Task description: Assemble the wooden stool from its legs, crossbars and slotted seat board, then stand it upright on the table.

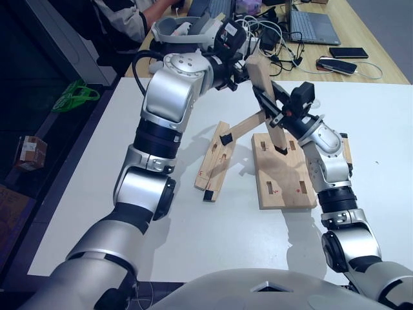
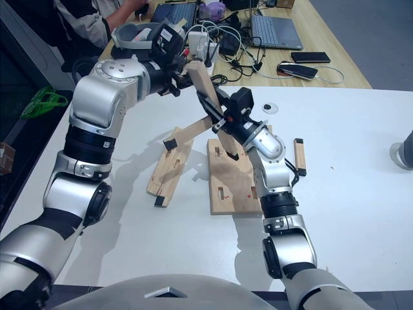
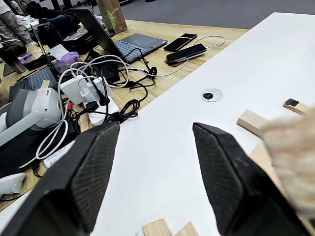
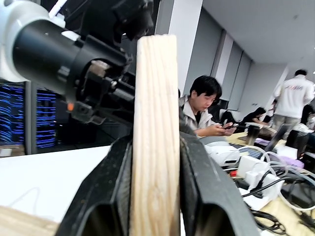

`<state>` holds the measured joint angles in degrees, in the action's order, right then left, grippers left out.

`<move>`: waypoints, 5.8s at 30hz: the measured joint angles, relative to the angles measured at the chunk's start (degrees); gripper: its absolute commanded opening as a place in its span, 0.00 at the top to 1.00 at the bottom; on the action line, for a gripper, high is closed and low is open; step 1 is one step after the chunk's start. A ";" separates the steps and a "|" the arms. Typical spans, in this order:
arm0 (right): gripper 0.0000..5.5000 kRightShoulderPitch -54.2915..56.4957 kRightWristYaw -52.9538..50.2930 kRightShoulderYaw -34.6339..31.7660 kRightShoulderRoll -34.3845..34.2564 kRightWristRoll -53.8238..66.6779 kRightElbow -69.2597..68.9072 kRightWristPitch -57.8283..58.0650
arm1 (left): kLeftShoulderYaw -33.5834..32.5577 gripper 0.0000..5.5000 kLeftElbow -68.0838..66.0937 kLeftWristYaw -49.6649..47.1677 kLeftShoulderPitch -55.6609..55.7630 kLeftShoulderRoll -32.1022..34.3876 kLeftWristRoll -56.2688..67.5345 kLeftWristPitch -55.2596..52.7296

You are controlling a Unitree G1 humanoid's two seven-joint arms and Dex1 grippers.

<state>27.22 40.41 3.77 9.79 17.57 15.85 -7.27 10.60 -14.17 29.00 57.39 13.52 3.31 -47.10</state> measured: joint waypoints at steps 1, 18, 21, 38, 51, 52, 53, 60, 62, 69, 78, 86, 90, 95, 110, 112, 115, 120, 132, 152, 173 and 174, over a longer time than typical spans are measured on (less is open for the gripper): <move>0.82 -0.17 0.39 0.05 0.11 0.44 -0.38 1.24 | 0.30 0.50 0.26 -0.17 -0.21 0.15 -0.48 0.34; 0.82 6.98 0.75 0.07 -0.48 -1.67 7.34 4.53 | 2.05 0.50 11.28 -1.14 -2.29 -1.01 -1.40 -1.61; 0.82 7.11 -2.19 0.18 -0.76 -4.09 7.39 4.27 | 2.01 0.50 11.33 -1.13 -2.29 -1.03 -1.32 -1.73; 0.82 7.35 -44.92 -11.28 -12.15 -18.38 -34.98 68.92 | -6.35 0.50 5.76 -7.40 -3.69 -0.04 -0.18 -0.68; 0.82 11.39 -41.98 -12.42 -7.13 -16.85 -46.62 94.17 | -13.53 0.50 4.41 -16.15 -10.42 -0.70 0.74 -2.35; 0.82 11.31 -41.72 -12.86 -7.02 -16.85 -46.61 94.18 | -13.65 0.50 4.41 -16.43 -10.87 -0.73 0.80 -2.48; 0.82 11.14 -41.46 -13.06 -6.87 -16.85 -46.58 94.14 | -13.72 0.50 4.40 -16.61 -11.08 -0.81 0.82 -2.75; 0.82 8.06 -38.68 -9.56 -2.49 -16.55 -44.42 85.99 | -13.71 0.50 4.43 -17.23 -11.34 -1.07 1.42 -3.35; 0.82 7.11 -38.62 -9.42 -1.96 -16.60 -43.34 83.25 | -13.70 0.50 4.43 -17.36 -11.35 -1.08 1.59 -3.37; 0.82 4.95 -38.62 -8.53 -2.13 -16.49 -42.12 77.81 | -13.70 0.50 4.57 -17.49 -11.36 -1.05 1.84 -3.60; 0.82 5.24 -38.97 -8.45 -4.25 -15.79 -43.71 81.25 | -13.46 0.50 4.60 -17.57 -11.35 -1.05 1.85 -3.70; 0.82 5.36 -39.57 -9.21 -4.48 -15.75 -44.86 85.29 | -13.32 0.50 4.60 -17.56 -11.36 -1.06 1.88 -3.87; 0.82 4.44 -39.51 -9.47 -4.41 -15.72 -43.64 82.67 | -12.89 0.50 4.59 -17.55 -11.36 -1.05 1.88 -3.98; 0.82 -1.01 -38.69 -7.06 -2.99 -15.81 -40.08 69.50 | -12.55 0.50 4.51 -17.39 -11.33 -0.97 1.87 -4.05; 0.82 1.00 -38.40 -10.10 -3.02 -13.84 -18.34 42.03 | -11.05 0.50 3.62 -16.96 -10.63 -0.66 1.86 -4.05; 0.82 0.91 -38.23 -10.06 -2.90 -13.84 -17.06 39.14 | -11.01 0.50 3.59 -16.97 -10.63 -0.66 1.86 -4.05; 0.82 0.87 -38.19 -10.23 -2.54 -13.83 -15.91 37.05 | -10.95 0.50 3.59 -16.97 -10.63 -0.66 1.86 -4.05; 0.72 0.85 -37.73 -10.19 -2.42 -13.49 -15.25 35.81 | -10.77 0.50 3.66 -16.98 -10.64 -0.66 1.86 -4.06; 0.81 -0.99 -38.72 -11.91 -2.74 -12.08 -14.91 37.50 | -10.45 0.50 3.71 -17.01 -10.63 -0.66 1.86 -4.06; 0.82 -9.68 -34.96 -6.18 0.17 -12.78 -20.92 30.77 | -10.06 0.50 3.71 -17.02 -10.63 -0.64 1.75 -3.94; 0.82 -6.55 -28.73 -6.86 2.05 -7.75 -1.77 10.60 | -8.38 0.50 3.42 -16.33 -10.11 -0.42 1.63 -3.46; 0.82 -6.43 -28.72 -6.85 2.05 -7.75 -1.85 10.70 | -8.34 0.50 3.42 -16.32 -10.10 -0.42 1.63 -3.46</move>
<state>20.80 11.69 -3.08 11.84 9.82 14.00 3.43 2.26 -10.75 12.67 47.28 13.10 4.95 -50.56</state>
